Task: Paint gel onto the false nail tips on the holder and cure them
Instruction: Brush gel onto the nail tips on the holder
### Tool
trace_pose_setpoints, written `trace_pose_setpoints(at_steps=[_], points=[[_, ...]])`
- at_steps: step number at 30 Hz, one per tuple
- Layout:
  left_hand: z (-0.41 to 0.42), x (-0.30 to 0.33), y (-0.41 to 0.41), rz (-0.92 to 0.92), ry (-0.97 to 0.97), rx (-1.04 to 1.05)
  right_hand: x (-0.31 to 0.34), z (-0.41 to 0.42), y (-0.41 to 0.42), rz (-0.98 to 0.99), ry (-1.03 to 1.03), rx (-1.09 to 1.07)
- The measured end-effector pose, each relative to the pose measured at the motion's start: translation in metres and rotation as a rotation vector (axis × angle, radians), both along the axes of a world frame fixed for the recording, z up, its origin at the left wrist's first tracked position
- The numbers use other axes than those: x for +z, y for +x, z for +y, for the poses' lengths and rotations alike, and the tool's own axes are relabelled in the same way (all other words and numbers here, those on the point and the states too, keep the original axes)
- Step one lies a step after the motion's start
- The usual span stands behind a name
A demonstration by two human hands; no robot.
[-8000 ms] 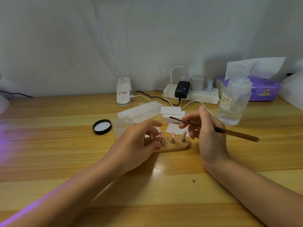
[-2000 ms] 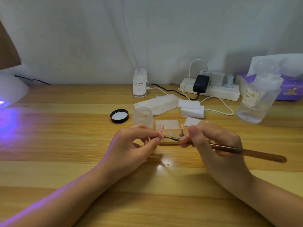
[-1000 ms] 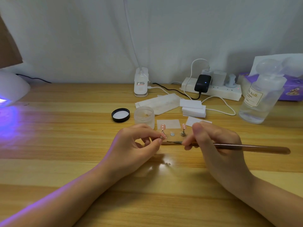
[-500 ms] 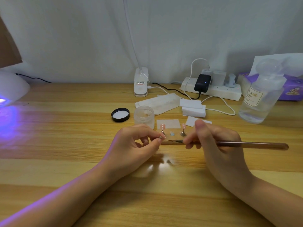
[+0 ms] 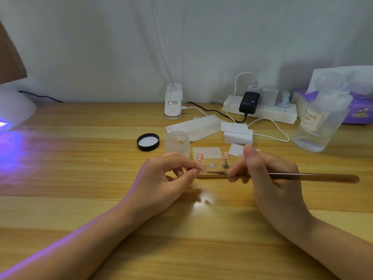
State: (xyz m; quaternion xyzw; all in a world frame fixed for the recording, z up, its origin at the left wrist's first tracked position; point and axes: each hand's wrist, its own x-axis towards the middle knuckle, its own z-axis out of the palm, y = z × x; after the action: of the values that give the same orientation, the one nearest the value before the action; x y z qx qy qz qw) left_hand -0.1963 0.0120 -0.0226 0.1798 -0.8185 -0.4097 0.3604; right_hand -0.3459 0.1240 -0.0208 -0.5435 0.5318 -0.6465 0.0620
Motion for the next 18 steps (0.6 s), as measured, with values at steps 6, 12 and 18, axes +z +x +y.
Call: trace_pose_setpoints(at_steps=[6,12,18], points=[[0.0,-0.0003,-0.0002,0.024,0.051,-0.026,0.0039,-0.0023,0.0021,0.12,0.014,0.006],[-0.0001,0.0013,-0.0017,0.048,0.047,0.0,0.001,0.0006,0.0013,-0.051,0.005,0.017],[0.0005,0.0037,-0.0001,0.089,0.045,-0.004,0.0033,0.0001,-0.0006,0.042,-0.019,-0.054]])
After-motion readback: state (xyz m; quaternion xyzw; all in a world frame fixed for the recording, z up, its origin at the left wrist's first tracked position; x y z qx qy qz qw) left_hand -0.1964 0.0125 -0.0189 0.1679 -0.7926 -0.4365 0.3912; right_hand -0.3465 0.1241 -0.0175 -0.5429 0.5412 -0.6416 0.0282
